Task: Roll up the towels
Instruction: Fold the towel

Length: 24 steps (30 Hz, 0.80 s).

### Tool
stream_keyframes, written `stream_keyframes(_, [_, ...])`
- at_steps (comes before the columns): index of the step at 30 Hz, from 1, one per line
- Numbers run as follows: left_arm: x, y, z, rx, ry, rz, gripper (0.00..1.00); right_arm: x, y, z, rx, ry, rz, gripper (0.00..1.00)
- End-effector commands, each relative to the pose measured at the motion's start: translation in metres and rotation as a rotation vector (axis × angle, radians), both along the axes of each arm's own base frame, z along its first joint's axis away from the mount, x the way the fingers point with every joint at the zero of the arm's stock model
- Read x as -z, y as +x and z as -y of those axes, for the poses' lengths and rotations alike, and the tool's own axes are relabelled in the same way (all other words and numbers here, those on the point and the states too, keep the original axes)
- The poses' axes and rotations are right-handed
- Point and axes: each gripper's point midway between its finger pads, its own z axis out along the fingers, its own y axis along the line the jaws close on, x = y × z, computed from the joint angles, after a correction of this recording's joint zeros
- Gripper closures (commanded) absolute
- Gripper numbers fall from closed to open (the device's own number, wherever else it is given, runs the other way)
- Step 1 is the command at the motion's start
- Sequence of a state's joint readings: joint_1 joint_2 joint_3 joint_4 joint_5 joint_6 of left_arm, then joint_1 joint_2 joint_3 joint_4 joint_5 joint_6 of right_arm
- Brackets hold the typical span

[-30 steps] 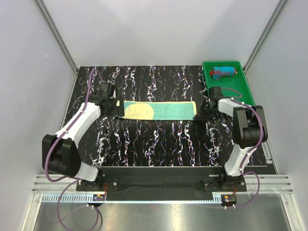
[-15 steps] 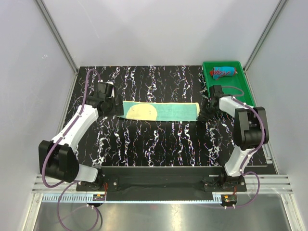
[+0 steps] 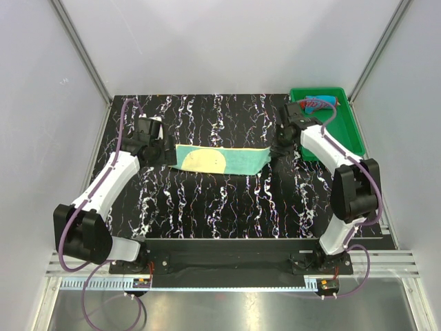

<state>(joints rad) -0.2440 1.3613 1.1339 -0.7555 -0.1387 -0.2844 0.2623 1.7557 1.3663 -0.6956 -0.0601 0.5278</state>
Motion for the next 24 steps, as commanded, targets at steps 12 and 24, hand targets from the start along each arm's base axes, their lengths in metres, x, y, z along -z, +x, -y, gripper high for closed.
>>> stream_keyframes(12, [-0.019,-0.001,-0.016,-0.074,0.038,0.067,0.01,-0.052,0.022,-0.123,-0.139,-0.042,0.089,1.0])
stream_keyframes(24, [-0.033,-0.003,-0.025,-0.12,0.053,0.126,0.01,-0.055,0.03,-0.234,-0.29,0.017,0.146,1.0])
